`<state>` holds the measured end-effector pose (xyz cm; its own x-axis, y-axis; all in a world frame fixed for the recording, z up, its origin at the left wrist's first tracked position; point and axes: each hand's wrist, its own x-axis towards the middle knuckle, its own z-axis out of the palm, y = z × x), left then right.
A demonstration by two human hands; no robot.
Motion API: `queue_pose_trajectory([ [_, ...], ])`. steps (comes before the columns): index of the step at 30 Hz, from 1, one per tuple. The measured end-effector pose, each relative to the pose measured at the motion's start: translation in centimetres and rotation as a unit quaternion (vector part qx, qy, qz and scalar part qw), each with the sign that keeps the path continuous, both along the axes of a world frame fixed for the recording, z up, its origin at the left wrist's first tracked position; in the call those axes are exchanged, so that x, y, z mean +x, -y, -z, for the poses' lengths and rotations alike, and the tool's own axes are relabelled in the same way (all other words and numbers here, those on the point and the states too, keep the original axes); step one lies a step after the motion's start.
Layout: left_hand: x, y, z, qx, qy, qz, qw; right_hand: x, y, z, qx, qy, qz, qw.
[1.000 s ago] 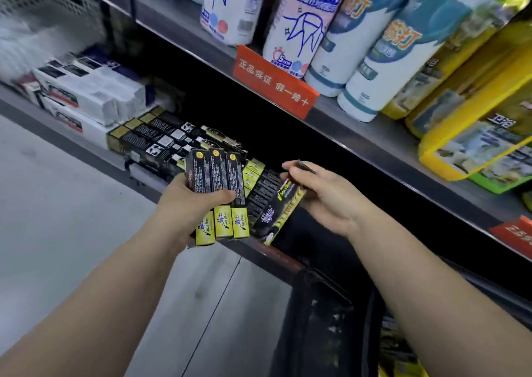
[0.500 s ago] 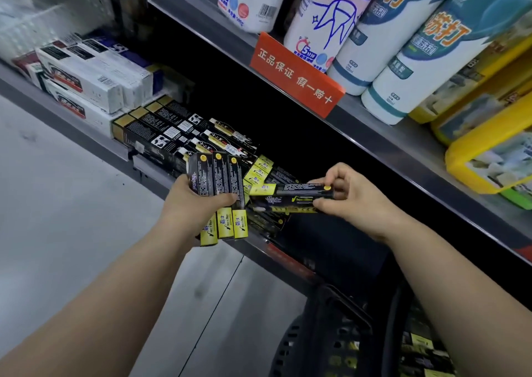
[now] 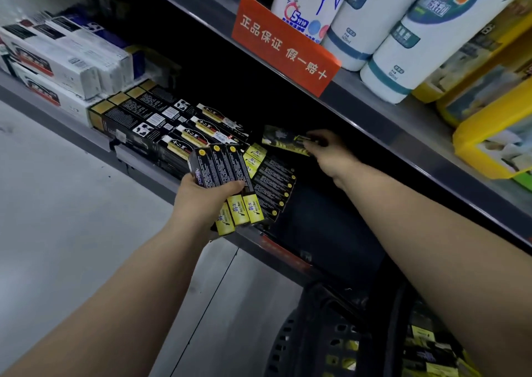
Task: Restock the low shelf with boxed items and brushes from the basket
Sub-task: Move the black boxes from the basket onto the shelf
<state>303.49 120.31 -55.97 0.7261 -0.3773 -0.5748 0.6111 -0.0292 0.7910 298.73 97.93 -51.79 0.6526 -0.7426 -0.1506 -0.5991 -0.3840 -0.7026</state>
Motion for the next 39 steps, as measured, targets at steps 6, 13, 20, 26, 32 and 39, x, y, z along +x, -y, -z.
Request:
queue_pose_trajectory([
  [6,-0.6,1.2,1.1,-0.015,-0.020,-0.008,1.000,2.5,0.9,3.7,-0.043,-0.141,-0.054,0.988],
  [13,-0.5,1.6,2.2,-0.012,-0.027,-0.015,0.999,2.8,1.2,6.0,-0.053,-0.274,-0.108,0.954],
  [20,0.0,1.7,2.2,-0.046,-0.074,-0.005,0.996,3.4,-2.5,1.2,-0.099,-0.224,-0.325,0.914],
  [26,0.3,1.0,0.2,-0.148,-0.153,0.090,0.973,1.6,-5.3,-3.2,-0.223,-0.224,-0.501,0.806],
  [32,0.1,0.4,-0.8,-0.194,-0.200,0.165,0.946,0.3,-4.8,-4.6,-0.307,-0.150,-0.514,0.787],
  [39,0.8,0.5,0.4,-0.134,-0.140,0.055,0.979,0.6,-0.9,-2.0,-0.209,-0.189,-0.336,0.899],
])
